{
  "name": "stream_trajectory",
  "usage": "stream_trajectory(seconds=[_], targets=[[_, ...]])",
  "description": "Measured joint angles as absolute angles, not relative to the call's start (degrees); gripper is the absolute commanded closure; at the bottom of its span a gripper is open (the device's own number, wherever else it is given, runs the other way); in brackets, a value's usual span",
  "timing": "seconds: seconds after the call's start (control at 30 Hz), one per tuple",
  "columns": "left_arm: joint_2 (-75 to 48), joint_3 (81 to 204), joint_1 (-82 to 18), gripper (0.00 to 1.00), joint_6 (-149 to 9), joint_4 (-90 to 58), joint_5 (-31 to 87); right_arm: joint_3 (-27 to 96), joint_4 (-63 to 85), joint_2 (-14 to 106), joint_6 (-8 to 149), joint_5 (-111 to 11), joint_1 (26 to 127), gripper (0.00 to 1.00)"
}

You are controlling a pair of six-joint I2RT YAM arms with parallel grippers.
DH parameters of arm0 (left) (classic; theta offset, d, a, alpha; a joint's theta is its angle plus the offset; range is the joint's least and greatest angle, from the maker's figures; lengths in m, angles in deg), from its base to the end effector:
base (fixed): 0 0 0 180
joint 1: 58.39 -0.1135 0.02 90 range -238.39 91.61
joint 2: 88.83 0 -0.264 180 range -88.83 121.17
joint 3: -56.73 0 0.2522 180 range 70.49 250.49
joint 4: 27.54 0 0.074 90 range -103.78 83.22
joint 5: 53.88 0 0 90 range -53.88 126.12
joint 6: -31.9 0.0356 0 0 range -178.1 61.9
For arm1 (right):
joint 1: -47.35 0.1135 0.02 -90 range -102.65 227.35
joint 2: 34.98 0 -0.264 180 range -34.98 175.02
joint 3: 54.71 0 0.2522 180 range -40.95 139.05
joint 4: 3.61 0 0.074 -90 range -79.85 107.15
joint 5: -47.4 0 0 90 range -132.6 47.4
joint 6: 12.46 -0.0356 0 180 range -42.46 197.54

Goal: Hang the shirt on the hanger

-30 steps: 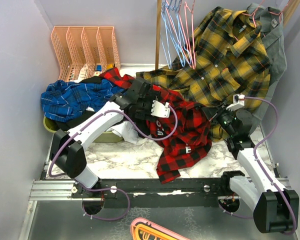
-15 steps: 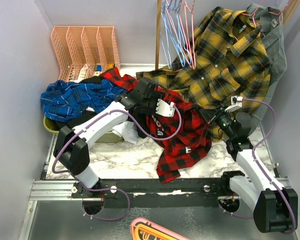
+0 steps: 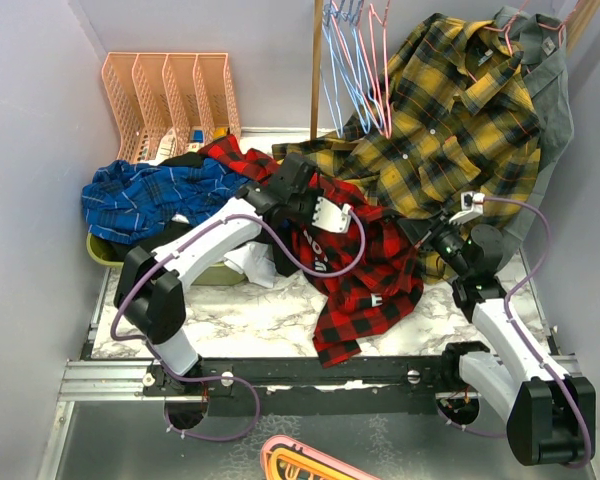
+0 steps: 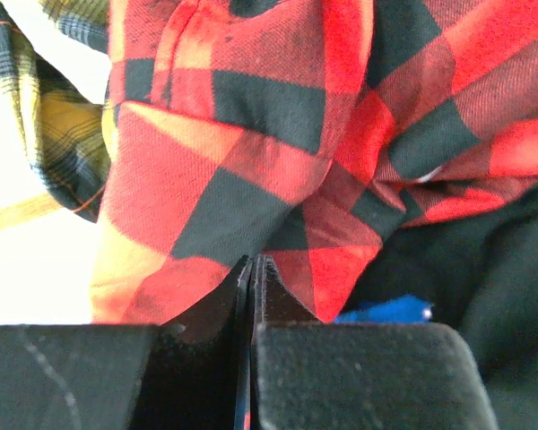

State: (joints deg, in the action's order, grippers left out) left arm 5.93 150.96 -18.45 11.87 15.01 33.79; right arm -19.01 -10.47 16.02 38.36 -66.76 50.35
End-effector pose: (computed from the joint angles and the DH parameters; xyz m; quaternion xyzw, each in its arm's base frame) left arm 0.2859 -0.2413 0.2994 0.7555 0.5200 0.0851 0.3893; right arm 0.2014 0.0251 0.2365 0.1000 0.7463 0.3777 0.5389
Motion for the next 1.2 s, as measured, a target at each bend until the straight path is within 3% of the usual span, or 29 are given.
stream_trajectory(seconds=[0.17,0.23,0.47,0.5,0.53,0.57,0.6,0.77,1.1,1.13,1.2], targets=[[5.60,161.30,-18.54,0.99,10.04,25.61,31.87,-17.00,-9.20,16.00,38.27,-69.03,50.35,0.99],[4.31,164.01,-18.82,0.92,9.49,28.04,31.12,-16.06,-8.79,15.65,38.23,-69.54,50.35,0.99],[1.67,164.31,-22.17,0.86,12.88,33.48,29.18,-15.60,-7.54,13.97,37.79,-70.56,50.35,0.99],[1.67,163.61,-23.11,0.75,13.97,33.22,29.09,-15.62,-7.34,13.97,37.64,-70.59,50.35,0.99],[1.67,163.09,-24.02,0.53,15.06,33.09,29.03,-15.60,-7.24,13.97,37.36,-70.61,50.35,0.99],[1.69,162.52,-25.31,0.45,16.62,32.76,28.61,-15.62,-7.19,13.94,37.22,-70.61,50.35,0.99],[1.71,162.11,-26.67,0.44,18.58,32.56,27.89,-15.62,-7.08,13.90,37.09,-70.63,50.35,0.99],[1.78,161.67,-31.78,0.45,22.78,31.69,25.97,-15.62,-6.10,12.24,36.76,-70.63,50.35,0.99],[2.78,159.48,-32.02,0.54,26.36,28.04,24.35,-15.62,-3.13,9.24,36.81,-70.63,50.35,0.99],[3.05,159.48,-32.02,0.60,26.34,27.56,24.15,-15.62,-3.04,9.22,36.83,-70.63,50.35,0.99],[3.48,159.35,-32.02,0.93,26.10,26.18,23.80,-15.62,-2.84,9.18,36.83,-70.63,50.35,0.99]])
